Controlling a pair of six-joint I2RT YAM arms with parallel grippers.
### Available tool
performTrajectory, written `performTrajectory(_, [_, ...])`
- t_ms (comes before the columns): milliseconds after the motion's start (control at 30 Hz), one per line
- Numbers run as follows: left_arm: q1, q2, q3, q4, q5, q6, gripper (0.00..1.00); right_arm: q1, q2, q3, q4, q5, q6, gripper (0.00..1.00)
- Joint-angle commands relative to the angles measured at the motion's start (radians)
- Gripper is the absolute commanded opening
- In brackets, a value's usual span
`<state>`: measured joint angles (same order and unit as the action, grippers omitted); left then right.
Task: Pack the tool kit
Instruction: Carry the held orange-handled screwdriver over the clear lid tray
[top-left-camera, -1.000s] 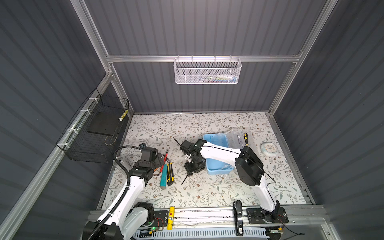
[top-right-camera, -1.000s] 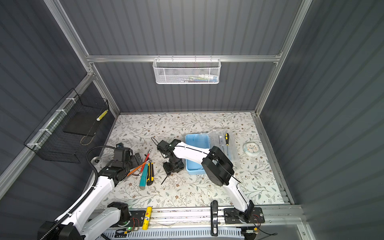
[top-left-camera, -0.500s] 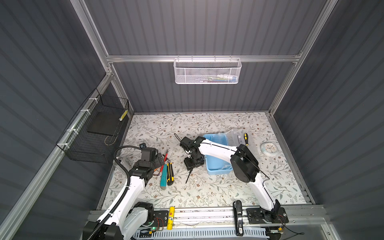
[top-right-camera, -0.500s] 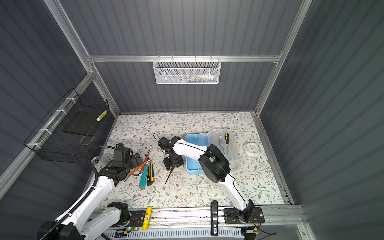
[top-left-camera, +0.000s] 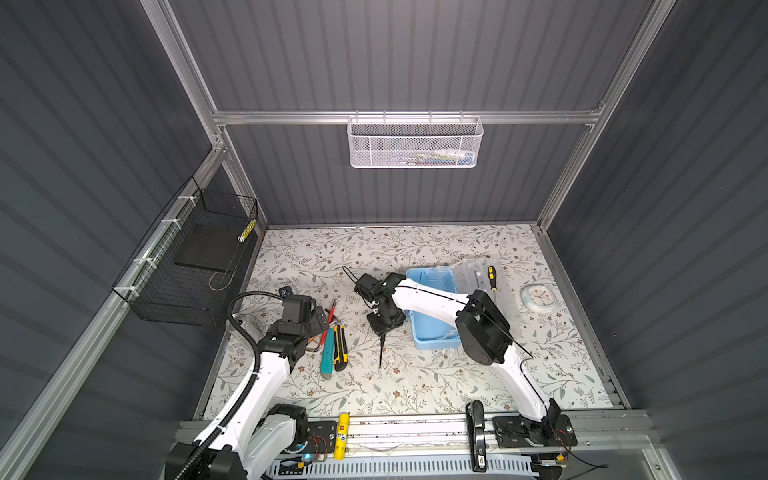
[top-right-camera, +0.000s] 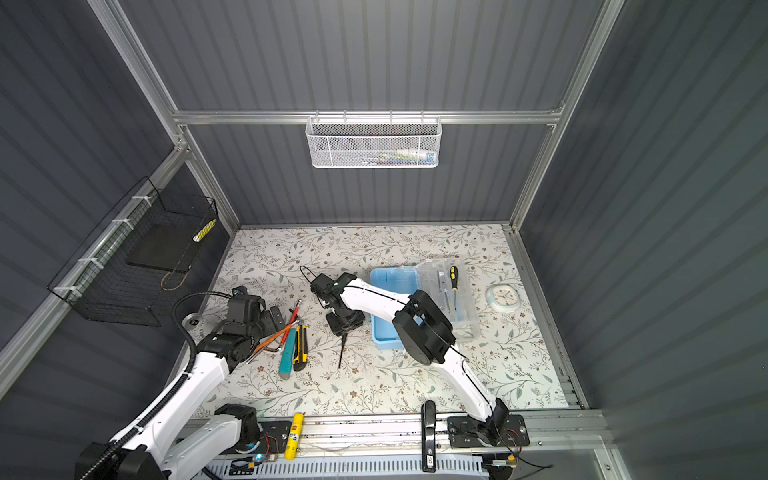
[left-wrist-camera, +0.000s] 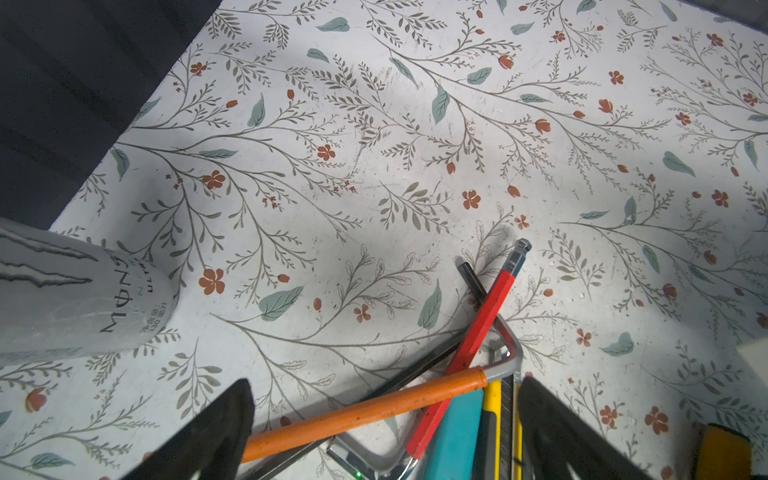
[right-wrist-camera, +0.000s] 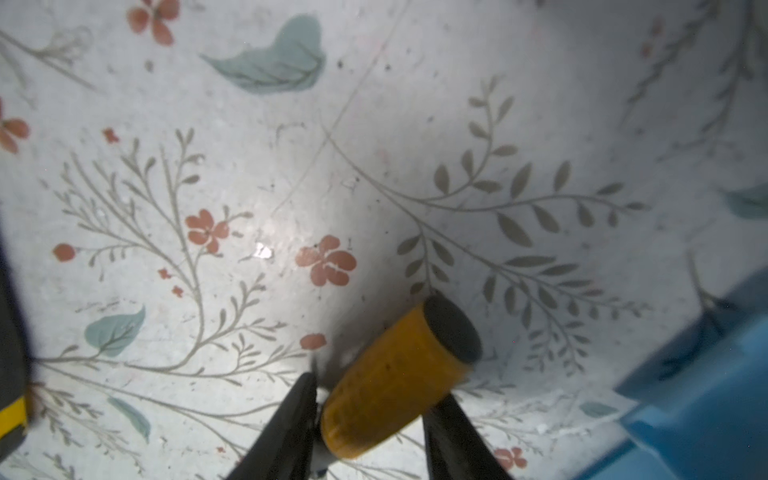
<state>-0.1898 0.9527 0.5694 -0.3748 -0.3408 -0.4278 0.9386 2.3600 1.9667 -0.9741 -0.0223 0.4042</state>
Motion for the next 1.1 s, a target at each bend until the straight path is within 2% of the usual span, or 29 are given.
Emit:
performTrajectory(0, [0.006, -0.009, 0.02, -0.018, -0.003, 0.018, 0.99, 0.002, 0.042, 0.025, -0.012, 0.028, -0.021, 0.39])
performTrajectory(333, [0.006, 0.025, 0.038, -0.007, 0.054, 0.014, 0.99, 0.0, -0.045, 0.011, 0.029, -0.056, -0.061, 0.13])
performTrajectory(433, [0.006, 0.036, 0.033, 0.003, 0.049, 0.01, 0.99, -0.007, -0.111, -0.008, 0.039, -0.065, -0.1, 0.05])
performTrajectory(533, [0.006, 0.055, 0.036, 0.008, 0.043, 0.006, 0.99, -0.03, -0.179, -0.02, 0.03, -0.126, -0.172, 0.0])
performTrajectory(600, [0.006, 0.079, 0.048, 0.004, 0.041, -0.002, 1.0, -0.063, -0.234, -0.031, 0.011, -0.171, -0.209, 0.0])
performTrajectory(700, [0.006, 0.115, 0.067, 0.003, 0.062, -0.012, 0.99, -0.134, -0.33, -0.071, -0.021, -0.177, -0.25, 0.0])
performTrajectory(900, [0.006, 0.157, 0.062, 0.051, 0.139, 0.025, 0.99, -0.332, -0.541, -0.195, -0.048, -0.04, -0.299, 0.0])
performTrajectory(1067, [0.006, 0.187, 0.085, 0.037, 0.121, 0.041, 0.99, -0.518, -0.684, -0.31, -0.034, 0.081, -0.324, 0.0])
